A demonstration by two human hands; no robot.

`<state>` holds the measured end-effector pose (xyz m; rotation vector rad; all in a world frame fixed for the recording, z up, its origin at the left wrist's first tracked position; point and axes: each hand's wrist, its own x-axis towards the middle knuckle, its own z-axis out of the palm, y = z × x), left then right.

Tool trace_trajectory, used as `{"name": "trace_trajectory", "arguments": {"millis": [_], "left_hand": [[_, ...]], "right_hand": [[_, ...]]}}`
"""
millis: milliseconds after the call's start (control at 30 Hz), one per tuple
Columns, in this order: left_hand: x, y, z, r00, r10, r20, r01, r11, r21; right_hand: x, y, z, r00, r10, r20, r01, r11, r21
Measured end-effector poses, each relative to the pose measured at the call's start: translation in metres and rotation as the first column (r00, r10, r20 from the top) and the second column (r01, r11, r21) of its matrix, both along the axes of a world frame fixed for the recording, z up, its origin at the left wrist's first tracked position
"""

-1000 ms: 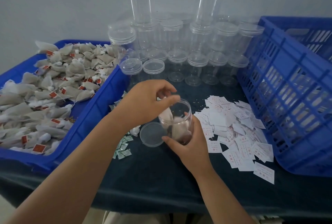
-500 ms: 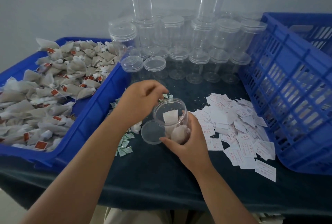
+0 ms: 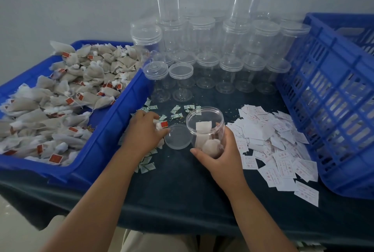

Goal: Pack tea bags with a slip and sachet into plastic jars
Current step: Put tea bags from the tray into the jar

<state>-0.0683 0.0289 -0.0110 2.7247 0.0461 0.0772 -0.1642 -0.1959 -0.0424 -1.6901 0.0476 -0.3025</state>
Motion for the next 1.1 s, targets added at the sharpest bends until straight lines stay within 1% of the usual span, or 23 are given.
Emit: {"name": "trace_trajectory", "arguments": {"millis": [67,133,267,333,367,433,533,600,633,767,833,900,967,1033,1100], "left_hand": [[0.001,0.005,-0.001,0.998,0.021,-0.051,-0.02,1.0,0.024],[0.002,0.009,-0.001,0.999,0.008,-0.033,-0.009,0.999,-0.046],[-0.003,0.013,0.011,0.993,0.046,0.111,-0.026,0.984,-0.174],[-0.005,0.015,0.02,0.98,0.101,0.171,-0.045,0.952,-0.304],[-0.006,0.015,0.026,0.974,0.127,0.188,-0.047,0.923,-0.383],[-0.008,0.014,0.038,0.969,0.16,0.19,-0.029,0.834,-0.551],[-0.01,0.008,0.049,0.983,0.125,0.132,0.021,0.644,-0.765],[-0.012,0.001,0.057,0.99,0.097,0.1,0.034,0.528,-0.849],[-0.014,-0.002,0.061,0.991,0.077,0.112,0.057,0.51,-0.858],[-0.021,-0.021,0.077,0.976,-0.007,0.216,0.189,0.515,-0.836],[-0.024,-0.032,0.083,0.961,-0.034,0.274,0.245,0.567,-0.787],[-0.028,-0.045,0.087,0.939,-0.115,0.323,0.316,0.657,-0.685],[-0.033,-0.055,0.087,0.921,-0.218,0.322,0.376,0.711,-0.595],[-0.035,-0.06,0.086,0.897,-0.327,0.297,0.436,0.765,-0.474],[-0.037,-0.063,0.087,0.868,-0.44,0.229,0.493,0.819,-0.295]], "right_hand": [[0.0,0.0,0.001,1.0,0.003,0.003,-0.003,1.0,0.009],[0.0,0.0,0.001,1.0,0.008,0.001,-0.008,1.0,0.005],[-0.001,0.001,0.001,1.0,0.006,0.002,-0.006,1.0,-0.008],[-0.001,0.001,0.001,1.0,0.009,0.003,-0.009,1.0,0.0],[0.0,0.001,0.001,1.0,0.009,0.004,-0.009,1.0,0.003],[0.0,0.001,0.0,1.0,0.007,0.002,-0.007,1.0,0.005],[0.0,0.0,-0.002,1.0,0.007,-0.001,-0.007,1.0,0.005],[0.001,0.0,-0.004,1.0,0.013,-0.002,-0.013,1.0,-0.005],[0.001,0.0,-0.005,1.0,0.016,-0.003,-0.016,1.0,-0.012],[0.002,0.0,-0.005,1.0,0.028,0.001,-0.028,0.998,-0.063],[0.003,0.0,-0.005,1.0,0.029,0.002,-0.029,0.997,-0.077],[0.003,0.0,-0.007,1.0,0.024,0.001,-0.024,0.997,-0.068],[0.003,-0.001,-0.007,1.0,0.02,0.004,-0.02,0.998,-0.061],[0.002,0.0,-0.006,1.0,0.018,0.011,-0.018,0.998,-0.058],[0.002,0.0,-0.006,1.0,0.017,0.017,-0.015,0.997,-0.069]]}}
